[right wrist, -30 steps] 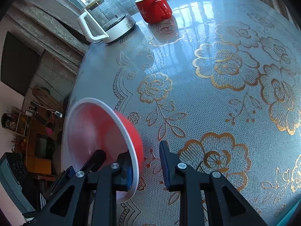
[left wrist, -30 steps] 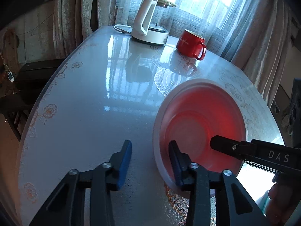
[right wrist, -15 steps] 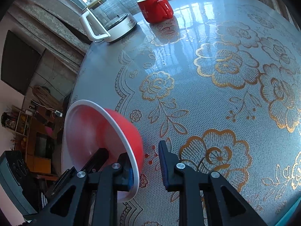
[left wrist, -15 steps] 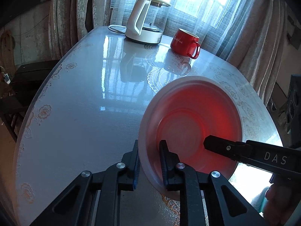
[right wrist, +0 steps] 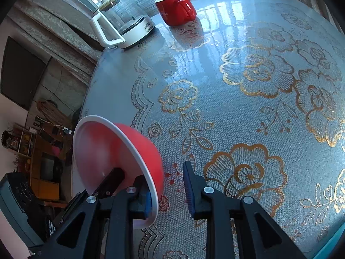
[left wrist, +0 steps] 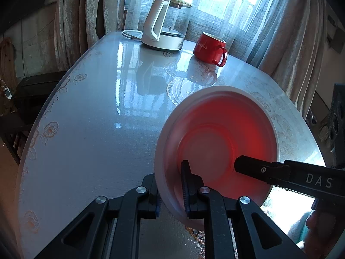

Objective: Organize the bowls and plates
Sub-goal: 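Carry the red bowl with both tools over the yellow bowl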

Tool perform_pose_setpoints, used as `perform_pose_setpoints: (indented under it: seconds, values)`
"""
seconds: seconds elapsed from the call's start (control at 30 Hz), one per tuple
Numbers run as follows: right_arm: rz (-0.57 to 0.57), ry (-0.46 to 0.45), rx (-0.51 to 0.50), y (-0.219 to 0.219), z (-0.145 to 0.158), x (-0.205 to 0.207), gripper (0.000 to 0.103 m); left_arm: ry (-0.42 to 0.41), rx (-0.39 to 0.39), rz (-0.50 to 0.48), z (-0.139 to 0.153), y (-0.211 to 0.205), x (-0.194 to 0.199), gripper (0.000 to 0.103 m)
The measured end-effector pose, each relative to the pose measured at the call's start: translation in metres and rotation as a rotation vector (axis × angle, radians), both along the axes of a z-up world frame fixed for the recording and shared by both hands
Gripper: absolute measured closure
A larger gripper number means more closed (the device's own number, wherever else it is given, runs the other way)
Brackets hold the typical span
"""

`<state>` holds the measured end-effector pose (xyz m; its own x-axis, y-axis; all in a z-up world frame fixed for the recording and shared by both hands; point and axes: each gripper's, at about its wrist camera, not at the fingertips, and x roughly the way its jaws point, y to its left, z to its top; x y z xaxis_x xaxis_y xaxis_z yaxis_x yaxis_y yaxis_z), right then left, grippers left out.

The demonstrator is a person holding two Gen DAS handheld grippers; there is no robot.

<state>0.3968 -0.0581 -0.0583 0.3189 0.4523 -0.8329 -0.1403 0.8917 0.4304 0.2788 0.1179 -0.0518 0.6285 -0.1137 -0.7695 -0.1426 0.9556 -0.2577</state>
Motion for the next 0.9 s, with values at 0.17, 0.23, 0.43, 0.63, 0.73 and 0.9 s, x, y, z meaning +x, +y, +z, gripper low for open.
perform_pose_setpoints:
  seconds: [0.17, 0.23, 0.43, 0.63, 0.73, 0.9]
  values:
    - [0.017, -0.020, 0.011, 0.002, 0.002, -0.003, 0.091, -0.010, 0.012, -0.012, 0.001, -0.003, -0.001, 0.090]
    - [0.016, -0.041, 0.011, 0.001, 0.007, -0.006, 0.093, -0.012, 0.009, -0.016, 0.002, -0.003, -0.003, 0.091]
    - [0.003, -0.071, 0.021, -0.009, 0.022, -0.015, 0.093, -0.038, -0.015, -0.045, 0.010, -0.006, -0.007, 0.092]
    - [-0.028, -0.094, 0.043, -0.025, 0.035, -0.032, 0.093, -0.093, 0.003, -0.092, 0.025, -0.020, -0.018, 0.092]
    - [-0.053, -0.112, 0.060, -0.037, 0.043, -0.042, 0.093, -0.124, 0.016, -0.122, 0.035, -0.031, -0.025, 0.092]
    - [-0.098, -0.157, 0.087, -0.058, 0.056, -0.065, 0.093, -0.174, 0.039, -0.151, 0.051, -0.051, -0.043, 0.092]
